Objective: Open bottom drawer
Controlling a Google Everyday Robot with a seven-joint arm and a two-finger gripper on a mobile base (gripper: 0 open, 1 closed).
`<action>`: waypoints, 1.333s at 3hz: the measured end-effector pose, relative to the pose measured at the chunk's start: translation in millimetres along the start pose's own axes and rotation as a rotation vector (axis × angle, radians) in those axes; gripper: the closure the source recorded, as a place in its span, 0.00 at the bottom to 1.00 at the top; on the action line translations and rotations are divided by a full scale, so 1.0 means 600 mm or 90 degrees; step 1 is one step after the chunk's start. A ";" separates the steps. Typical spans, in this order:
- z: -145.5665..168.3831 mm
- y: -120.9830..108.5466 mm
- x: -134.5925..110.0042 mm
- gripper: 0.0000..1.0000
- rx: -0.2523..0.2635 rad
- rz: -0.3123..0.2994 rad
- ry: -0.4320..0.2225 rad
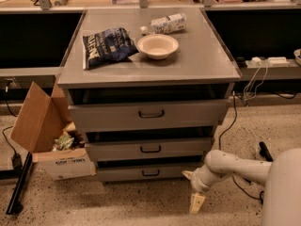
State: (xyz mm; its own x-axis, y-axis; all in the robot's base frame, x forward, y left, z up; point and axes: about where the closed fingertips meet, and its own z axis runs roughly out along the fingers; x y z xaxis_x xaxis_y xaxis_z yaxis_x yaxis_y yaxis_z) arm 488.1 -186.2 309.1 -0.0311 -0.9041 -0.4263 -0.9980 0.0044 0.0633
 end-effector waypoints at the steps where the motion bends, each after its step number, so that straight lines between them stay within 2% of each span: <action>1: 0.003 0.000 0.001 0.00 0.001 -0.002 0.004; 2: 0.019 -0.014 0.010 0.00 0.016 -0.011 0.033; 3: 0.063 -0.040 0.041 0.00 0.009 -0.040 0.051; 4: 0.106 -0.118 0.079 0.00 0.033 -0.071 0.048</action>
Offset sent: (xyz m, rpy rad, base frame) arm 0.0200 -0.0039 -0.0239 -0.1112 -0.0719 0.0124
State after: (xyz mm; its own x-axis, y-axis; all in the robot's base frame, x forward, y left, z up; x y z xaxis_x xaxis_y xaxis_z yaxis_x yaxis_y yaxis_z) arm 554.0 -202.2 226.9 0.0822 -0.9297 -0.3589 -0.9966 -0.0771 -0.0287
